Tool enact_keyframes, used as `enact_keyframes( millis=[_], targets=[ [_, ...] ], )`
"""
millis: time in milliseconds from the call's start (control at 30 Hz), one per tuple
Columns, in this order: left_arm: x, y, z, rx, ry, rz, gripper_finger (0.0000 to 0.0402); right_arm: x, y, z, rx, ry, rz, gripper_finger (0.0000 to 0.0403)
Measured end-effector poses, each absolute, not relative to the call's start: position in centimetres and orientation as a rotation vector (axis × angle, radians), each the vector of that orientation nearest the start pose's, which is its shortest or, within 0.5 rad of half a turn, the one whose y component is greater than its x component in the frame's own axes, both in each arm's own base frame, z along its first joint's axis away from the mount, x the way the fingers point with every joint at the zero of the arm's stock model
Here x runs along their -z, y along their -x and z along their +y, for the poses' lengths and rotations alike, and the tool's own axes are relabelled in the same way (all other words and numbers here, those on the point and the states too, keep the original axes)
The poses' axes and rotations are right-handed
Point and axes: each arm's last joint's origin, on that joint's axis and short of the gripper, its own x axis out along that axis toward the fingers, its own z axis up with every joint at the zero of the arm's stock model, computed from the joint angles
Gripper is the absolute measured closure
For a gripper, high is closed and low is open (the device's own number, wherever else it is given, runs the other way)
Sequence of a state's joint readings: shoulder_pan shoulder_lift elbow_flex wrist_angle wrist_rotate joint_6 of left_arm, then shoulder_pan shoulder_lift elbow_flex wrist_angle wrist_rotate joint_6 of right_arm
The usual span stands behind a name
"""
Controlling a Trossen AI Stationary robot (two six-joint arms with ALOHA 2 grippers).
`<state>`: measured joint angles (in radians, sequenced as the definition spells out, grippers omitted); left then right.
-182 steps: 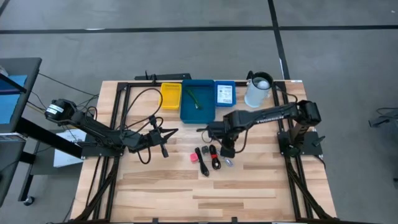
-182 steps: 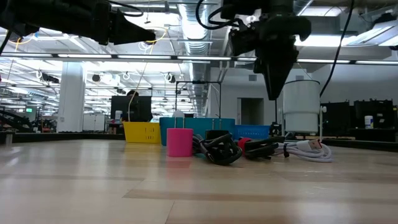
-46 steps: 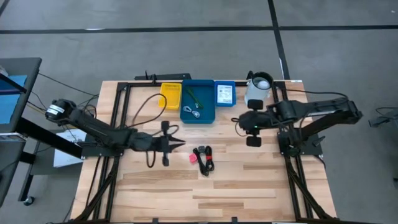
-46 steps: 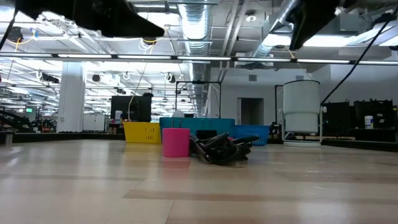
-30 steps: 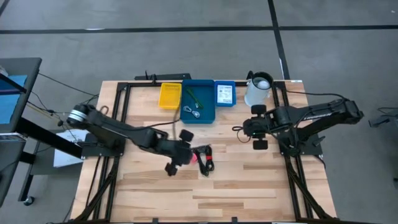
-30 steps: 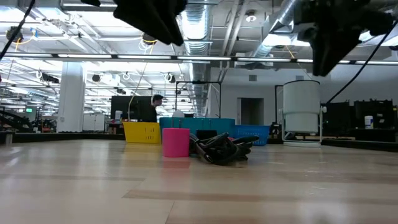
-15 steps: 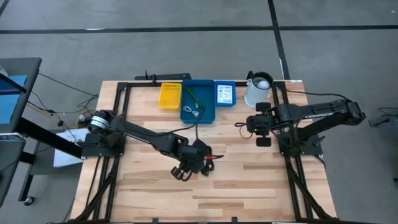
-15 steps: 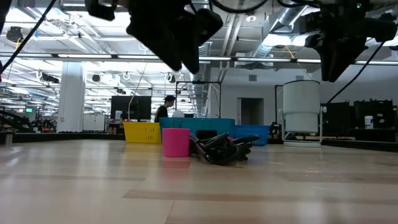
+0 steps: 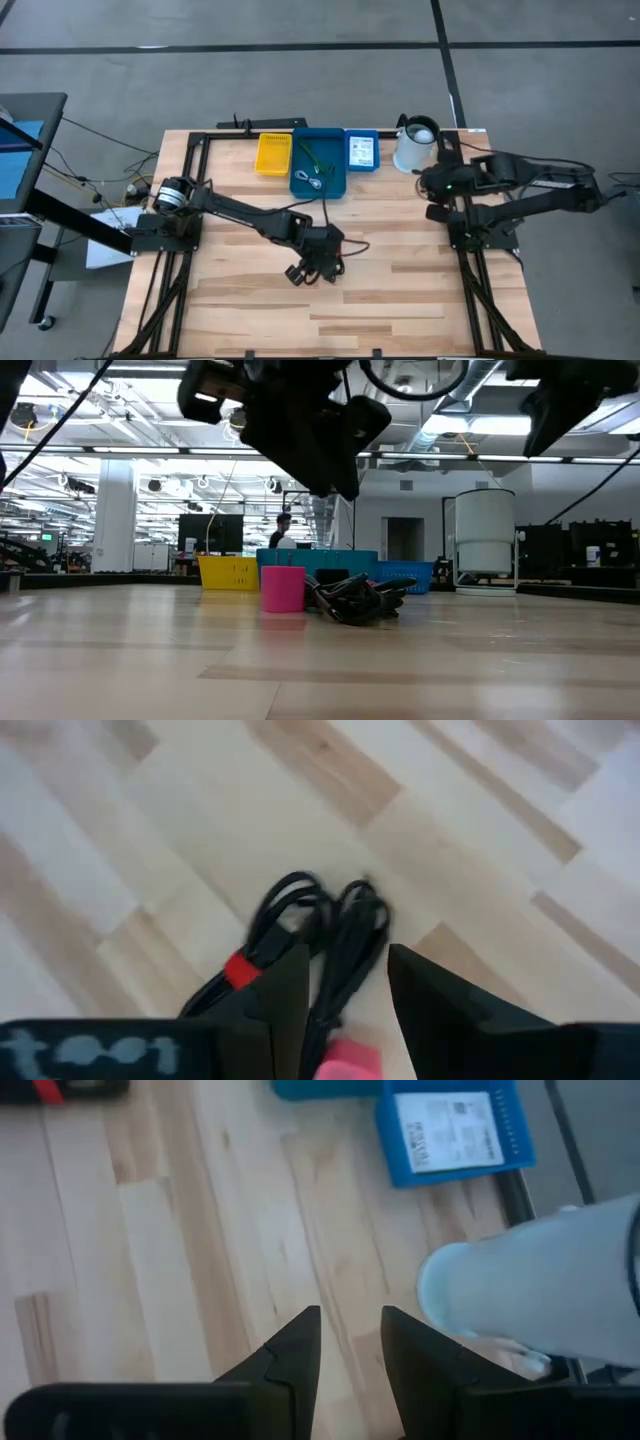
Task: Pick and place items into bin
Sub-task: Put the black charger cable into the dark blue bin
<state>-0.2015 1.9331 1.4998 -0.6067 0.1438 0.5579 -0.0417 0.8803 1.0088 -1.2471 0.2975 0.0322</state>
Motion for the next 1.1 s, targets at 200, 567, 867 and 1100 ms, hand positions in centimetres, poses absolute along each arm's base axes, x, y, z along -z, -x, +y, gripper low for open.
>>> enact_keyframes(
  millis=[200,567,867,1100],
  targets=[
    [-22.1,-40.7,-6.6,0.544,-0.508,0.906,0.0272,-31.7,-11.9,-1.5,0.345,0.083,1.062,0.0301],
    [-22.2,-41.1,-4.6,0.555,-0.415,0.888,0.0272,-31.7,-11.9,-1.5,0.341,0.091,1.065,0.0301],
    [-21.9,-40.6,-5.8,0.591,-0.43,0.927,0.0272,-31.6,-11.9,-1.5,0.341,0.091,1.067,0.0301],
    [-19.2,-41.0,-6.5,0.605,-0.466,1.013,0.0272,-31.7,-11.9,-1.5,0.34,0.091,1.066,0.0301]
  ],
)
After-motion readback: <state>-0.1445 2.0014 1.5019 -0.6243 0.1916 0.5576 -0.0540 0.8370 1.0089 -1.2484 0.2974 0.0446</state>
